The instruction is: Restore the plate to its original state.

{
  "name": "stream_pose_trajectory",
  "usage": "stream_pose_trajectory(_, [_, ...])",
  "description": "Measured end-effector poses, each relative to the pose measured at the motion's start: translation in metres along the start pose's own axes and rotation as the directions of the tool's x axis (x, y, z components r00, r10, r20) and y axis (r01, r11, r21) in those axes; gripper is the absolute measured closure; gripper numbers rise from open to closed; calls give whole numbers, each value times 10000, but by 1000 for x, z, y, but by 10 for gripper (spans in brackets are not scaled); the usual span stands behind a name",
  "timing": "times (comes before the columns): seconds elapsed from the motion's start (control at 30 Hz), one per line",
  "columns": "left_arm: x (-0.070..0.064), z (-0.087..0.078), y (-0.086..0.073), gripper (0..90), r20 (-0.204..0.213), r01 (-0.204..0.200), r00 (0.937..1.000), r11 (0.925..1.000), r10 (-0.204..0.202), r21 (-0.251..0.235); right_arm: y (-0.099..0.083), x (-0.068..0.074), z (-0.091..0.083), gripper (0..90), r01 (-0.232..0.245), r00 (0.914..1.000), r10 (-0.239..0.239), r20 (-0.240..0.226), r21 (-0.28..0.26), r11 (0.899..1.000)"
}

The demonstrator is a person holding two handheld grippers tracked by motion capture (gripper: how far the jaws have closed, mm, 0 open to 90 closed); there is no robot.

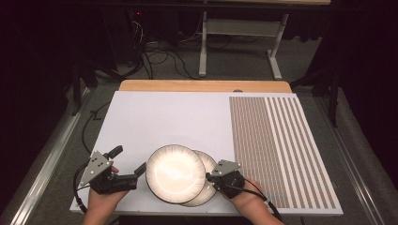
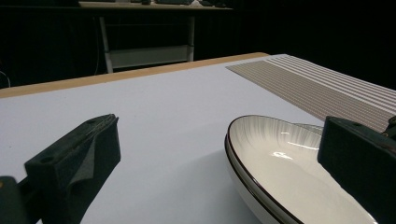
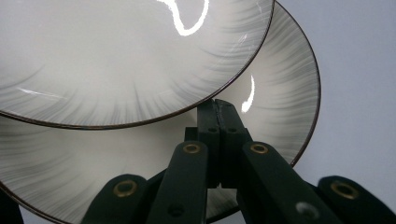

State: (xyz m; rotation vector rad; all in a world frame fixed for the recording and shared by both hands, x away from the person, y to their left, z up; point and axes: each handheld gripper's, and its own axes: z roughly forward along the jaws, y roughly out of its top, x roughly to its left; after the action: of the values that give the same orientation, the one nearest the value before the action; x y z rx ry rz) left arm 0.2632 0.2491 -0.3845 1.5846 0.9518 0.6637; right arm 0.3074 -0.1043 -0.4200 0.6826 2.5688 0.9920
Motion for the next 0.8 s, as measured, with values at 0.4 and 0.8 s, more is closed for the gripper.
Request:
stream_pose_trajectory(0.4, [0, 0, 0, 1, 90, 88, 9999, 9997, -86, -221, -1, -2, -1, 900, -34, 9999, 34, 95, -25, 10000])
stream_pose_trajectory(0.8, [-1, 0, 0, 1, 174, 80, 9998, 9997, -76, -225, -1, -3, -2, 900, -136, 9998, 137, 122, -53, 9999])
